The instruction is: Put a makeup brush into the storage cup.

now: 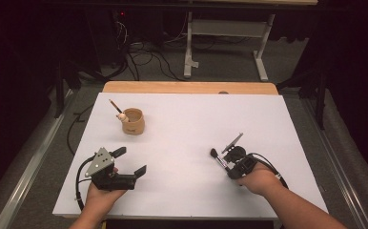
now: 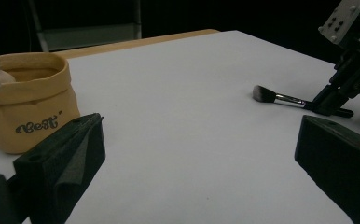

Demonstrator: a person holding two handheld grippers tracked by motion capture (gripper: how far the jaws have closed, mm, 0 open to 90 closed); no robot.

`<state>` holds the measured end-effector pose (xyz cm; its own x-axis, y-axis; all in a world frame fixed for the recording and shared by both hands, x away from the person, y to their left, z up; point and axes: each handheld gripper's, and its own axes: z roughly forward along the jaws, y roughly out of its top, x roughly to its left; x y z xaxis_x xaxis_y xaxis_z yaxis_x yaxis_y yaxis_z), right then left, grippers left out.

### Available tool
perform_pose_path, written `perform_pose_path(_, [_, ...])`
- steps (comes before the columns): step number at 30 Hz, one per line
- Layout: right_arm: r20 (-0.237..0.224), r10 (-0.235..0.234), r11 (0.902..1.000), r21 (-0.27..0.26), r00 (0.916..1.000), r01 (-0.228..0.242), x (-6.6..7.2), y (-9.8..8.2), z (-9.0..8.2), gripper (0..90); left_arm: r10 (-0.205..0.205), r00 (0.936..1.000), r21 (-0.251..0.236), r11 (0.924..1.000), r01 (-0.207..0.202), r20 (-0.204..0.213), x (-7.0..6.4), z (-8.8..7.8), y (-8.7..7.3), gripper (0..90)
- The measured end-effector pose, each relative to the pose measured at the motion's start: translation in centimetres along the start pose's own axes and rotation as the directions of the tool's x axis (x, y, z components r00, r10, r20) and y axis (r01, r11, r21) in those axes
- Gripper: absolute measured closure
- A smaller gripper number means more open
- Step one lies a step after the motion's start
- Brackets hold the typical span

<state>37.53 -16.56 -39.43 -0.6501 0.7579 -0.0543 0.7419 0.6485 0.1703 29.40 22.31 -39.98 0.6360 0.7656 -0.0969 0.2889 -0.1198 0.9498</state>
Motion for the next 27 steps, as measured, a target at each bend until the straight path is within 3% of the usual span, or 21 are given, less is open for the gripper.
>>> perform_pose_path(17, [-0.004, -0.02, 0.9997, 0.01, 0.9998, 0.02, 0.0, 0.2, -0.2, 81.8, 0.002, 1.0, 0.002, 1.0, -0.002, -0.004, 0.0, 0.0, 0.0, 2.3])
perform_pose_path(27, [0.022, -0.02, 0.9998, -0.007, 0.9996, 0.02, -0.6, 0.1, -1.4, 81.7, 0.004, 1.0, 0.004, 1.0, -0.004, -0.006, 0.0, 0.0, 0.0, 2.3])
